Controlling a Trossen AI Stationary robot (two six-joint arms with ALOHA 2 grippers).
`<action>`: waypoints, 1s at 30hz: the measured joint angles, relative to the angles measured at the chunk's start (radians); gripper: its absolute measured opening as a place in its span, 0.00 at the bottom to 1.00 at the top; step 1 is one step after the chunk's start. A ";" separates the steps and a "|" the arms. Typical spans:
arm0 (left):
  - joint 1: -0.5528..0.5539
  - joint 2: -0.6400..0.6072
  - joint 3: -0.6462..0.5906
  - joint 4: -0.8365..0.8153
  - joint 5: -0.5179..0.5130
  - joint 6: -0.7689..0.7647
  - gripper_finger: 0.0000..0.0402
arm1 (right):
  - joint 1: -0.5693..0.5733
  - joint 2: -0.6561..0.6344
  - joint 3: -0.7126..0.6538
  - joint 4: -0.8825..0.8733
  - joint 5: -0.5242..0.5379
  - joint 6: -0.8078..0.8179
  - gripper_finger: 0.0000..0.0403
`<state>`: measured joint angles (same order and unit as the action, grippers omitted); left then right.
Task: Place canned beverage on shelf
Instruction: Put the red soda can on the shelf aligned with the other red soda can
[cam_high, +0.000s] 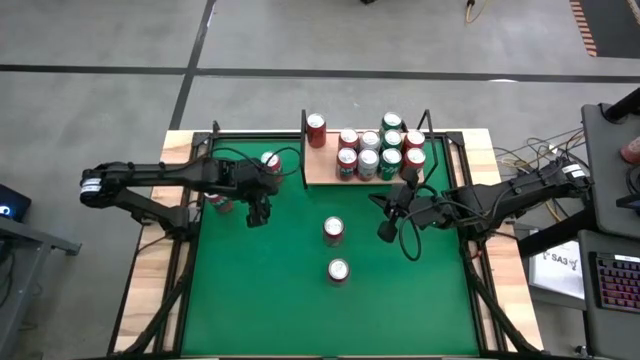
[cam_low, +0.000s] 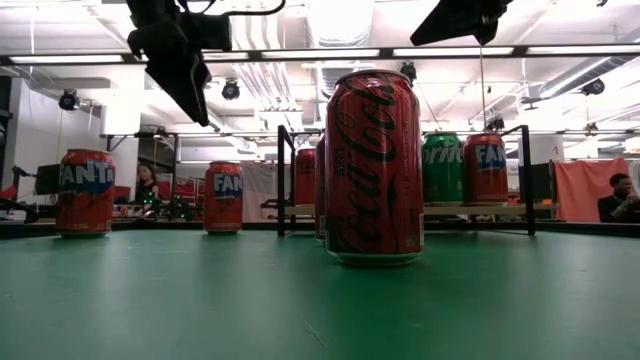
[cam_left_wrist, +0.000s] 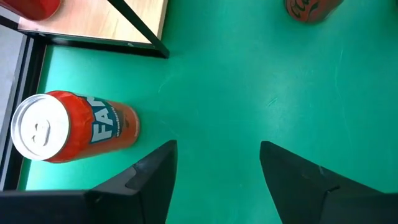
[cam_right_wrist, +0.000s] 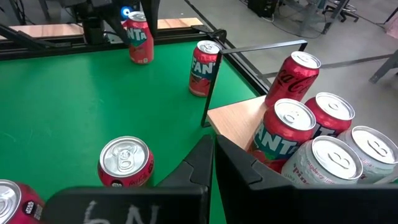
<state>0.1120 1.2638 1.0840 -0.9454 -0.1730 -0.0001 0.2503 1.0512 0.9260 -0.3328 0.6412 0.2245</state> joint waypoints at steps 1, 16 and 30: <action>0.000 0.002 0.000 0.000 0.000 0.001 0.54 | 0.000 0.000 0.000 0.000 0.000 0.000 0.02; 0.001 0.008 0.000 0.019 -0.001 0.001 0.74 | 0.000 0.000 -0.004 0.000 0.014 0.003 0.02; -0.001 0.007 0.000 0.046 0.074 0.077 0.74 | 0.000 0.000 -0.005 0.001 0.014 0.002 0.02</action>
<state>0.1107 1.2709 1.0840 -0.8991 -0.0988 0.0771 0.2501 1.0512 0.9215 -0.3316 0.6556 0.2264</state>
